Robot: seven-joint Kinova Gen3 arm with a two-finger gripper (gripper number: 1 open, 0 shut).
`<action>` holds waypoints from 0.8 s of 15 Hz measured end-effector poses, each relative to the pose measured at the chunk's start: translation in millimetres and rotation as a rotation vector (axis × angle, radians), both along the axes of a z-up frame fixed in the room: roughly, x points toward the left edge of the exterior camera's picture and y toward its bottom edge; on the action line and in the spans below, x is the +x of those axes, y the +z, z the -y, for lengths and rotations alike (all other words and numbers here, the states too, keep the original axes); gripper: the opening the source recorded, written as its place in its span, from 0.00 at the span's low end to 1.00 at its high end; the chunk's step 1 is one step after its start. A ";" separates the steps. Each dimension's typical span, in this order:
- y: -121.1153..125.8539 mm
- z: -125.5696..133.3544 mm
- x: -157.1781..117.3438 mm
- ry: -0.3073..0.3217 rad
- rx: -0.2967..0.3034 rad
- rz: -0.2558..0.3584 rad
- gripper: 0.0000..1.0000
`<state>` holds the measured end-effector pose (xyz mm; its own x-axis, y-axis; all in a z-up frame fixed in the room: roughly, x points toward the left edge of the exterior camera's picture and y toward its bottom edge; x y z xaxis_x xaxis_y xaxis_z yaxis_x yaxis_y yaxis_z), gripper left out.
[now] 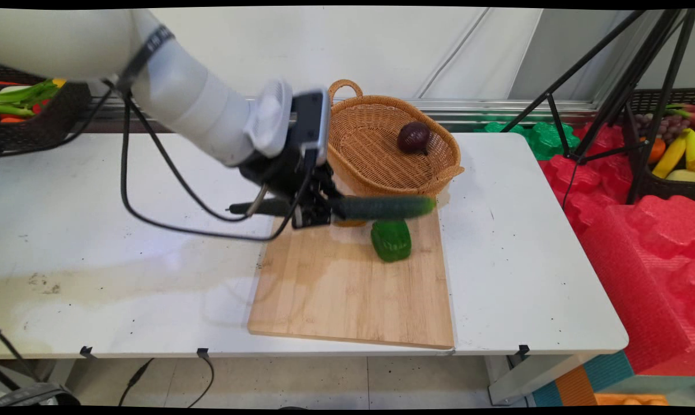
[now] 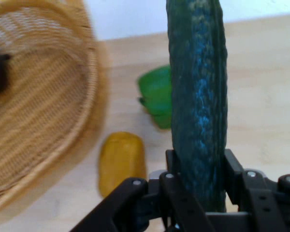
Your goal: Place the picked object in the vegetable basket
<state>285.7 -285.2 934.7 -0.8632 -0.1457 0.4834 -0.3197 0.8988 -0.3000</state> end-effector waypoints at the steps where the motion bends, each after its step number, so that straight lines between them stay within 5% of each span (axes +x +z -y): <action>1: 8.8 4.0 1.2 0.038 -0.009 -0.019 0.00; 7: 37.6 44.9 4.1 0.299 -0.067 -0.123 0.00; 12: 42.9 92.6 8.5 0.485 -0.120 -0.149 0.00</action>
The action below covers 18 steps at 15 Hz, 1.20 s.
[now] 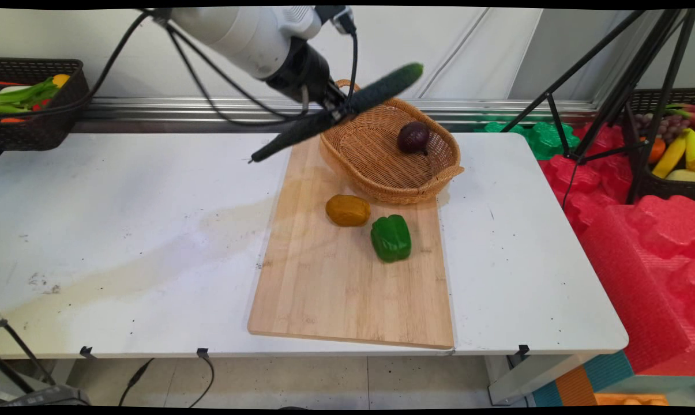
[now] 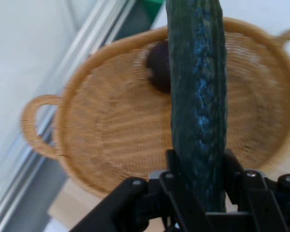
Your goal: Place the picked object in the vegetable basket
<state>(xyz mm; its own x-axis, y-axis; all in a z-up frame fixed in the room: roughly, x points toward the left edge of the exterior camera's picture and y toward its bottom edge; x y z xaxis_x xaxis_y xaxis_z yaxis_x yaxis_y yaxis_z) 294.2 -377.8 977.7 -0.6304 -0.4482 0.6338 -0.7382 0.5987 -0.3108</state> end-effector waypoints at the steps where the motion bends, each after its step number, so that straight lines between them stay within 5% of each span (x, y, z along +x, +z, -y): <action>1: -0.1 10.3 0.9 0.025 -0.006 0.005 0.00; 7: -7.1 75.6 2.1 0.041 -0.025 0.150 0.00; 18: -46.3 137.8 -10.3 -0.137 -0.035 0.466 0.00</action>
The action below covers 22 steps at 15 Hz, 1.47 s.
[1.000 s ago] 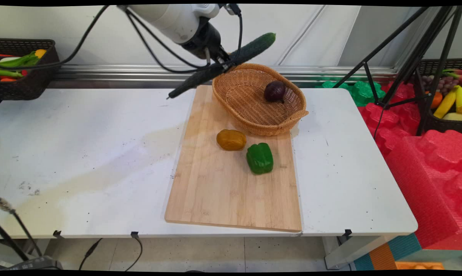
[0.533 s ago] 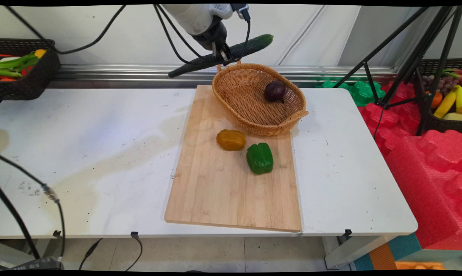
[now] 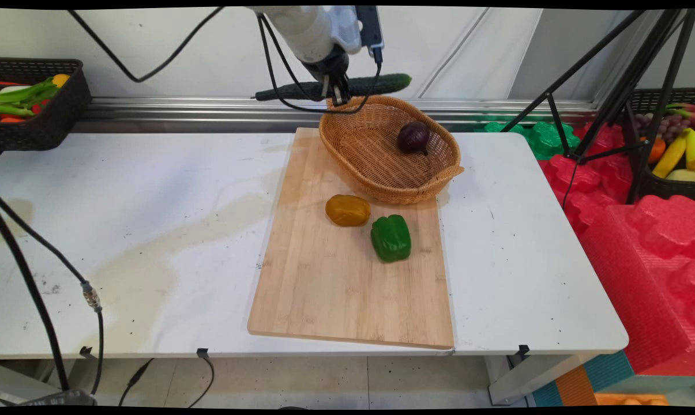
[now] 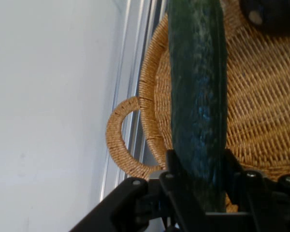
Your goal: Place the picked object in the vegetable basket
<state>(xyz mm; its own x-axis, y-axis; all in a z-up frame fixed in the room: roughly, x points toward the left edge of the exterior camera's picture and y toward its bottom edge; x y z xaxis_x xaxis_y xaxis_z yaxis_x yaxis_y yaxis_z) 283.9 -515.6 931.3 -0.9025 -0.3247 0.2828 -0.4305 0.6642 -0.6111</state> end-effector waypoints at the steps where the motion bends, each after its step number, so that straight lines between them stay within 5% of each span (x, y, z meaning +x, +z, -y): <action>1: -5.4 3.0 -2.4 -0.021 0.004 0.027 0.00; 10: -39.7 29.9 -21.9 -0.094 0.015 0.132 0.00; 17: -63.9 41.9 -36.0 -0.057 0.019 0.128 0.00; 18: -66.0 42.2 -37.5 -0.053 0.018 0.127 1.00; 22: -69.4 40.9 -42.7 -0.036 -0.001 0.124 1.00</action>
